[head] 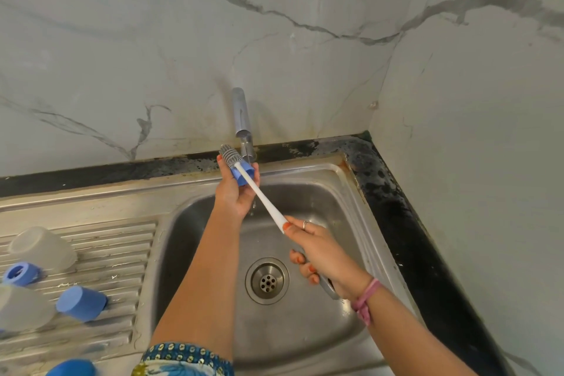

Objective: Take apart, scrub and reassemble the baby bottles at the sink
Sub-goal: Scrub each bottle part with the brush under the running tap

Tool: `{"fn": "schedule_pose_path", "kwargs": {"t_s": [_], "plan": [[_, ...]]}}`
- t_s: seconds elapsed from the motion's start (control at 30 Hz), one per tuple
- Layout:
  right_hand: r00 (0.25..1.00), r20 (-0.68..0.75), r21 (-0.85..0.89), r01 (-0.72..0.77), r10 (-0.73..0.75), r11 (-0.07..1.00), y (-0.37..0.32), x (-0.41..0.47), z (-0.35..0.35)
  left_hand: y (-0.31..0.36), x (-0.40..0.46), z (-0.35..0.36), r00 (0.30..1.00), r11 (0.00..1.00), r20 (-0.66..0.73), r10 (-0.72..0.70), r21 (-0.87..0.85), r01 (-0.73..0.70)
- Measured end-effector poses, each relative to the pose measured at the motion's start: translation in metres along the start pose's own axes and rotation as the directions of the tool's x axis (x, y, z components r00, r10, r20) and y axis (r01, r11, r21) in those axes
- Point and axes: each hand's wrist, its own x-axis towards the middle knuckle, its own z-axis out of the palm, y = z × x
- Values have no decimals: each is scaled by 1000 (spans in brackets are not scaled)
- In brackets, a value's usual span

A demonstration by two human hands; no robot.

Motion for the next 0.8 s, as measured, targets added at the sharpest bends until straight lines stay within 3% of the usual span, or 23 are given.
{"fn": "schedule_pose_path", "kwargs": {"t_s": [0.1,0.33,0.53,0.67,0.8], "plan": [[996,80,141,-55,44,988,1,-4,1,-1,-2,-4,999,1000,34,15,26,-16],[973,206,230,-148,101,962,23,-26,-10,5,-2,-13,997,989,-45,68,-126,-73],[994,89,193,-82,66,978,-1,-4,-16,-16,-4,-5,999,991,-44,3,137,3],[999,38,27,-26,25,999,8,-11,-27,-5,-1,-11,997,999,-65,31,25,-30],[1000,-6,-17,-25,25,1000,18,-21,-36,-2,1,-19,999,998,-12,35,56,-34]]}}
